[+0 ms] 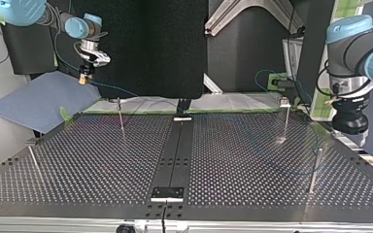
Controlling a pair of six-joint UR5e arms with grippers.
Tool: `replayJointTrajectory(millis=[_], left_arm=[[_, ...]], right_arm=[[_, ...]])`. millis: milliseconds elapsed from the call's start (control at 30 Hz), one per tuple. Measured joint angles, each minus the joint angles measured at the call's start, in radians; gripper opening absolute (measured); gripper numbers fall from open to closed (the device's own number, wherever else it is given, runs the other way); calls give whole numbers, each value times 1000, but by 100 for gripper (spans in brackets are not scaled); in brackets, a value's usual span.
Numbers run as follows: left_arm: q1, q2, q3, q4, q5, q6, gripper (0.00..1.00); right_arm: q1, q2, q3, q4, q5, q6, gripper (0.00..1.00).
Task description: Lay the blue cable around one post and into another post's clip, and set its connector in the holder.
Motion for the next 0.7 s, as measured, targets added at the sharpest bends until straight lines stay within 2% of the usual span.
replayJointTrajectory(millis=[200,533,700], left_arm=[[-10,50,49,-50,3,50,100],[-59,125,122,-126,71,126,100],[-89,130,130,-167,111,167,100]], right_arm=[[1,0,0,0,0,1,0],[3,0,-7,7,0,1,0],[4,0,-7,8,0,1,0]])
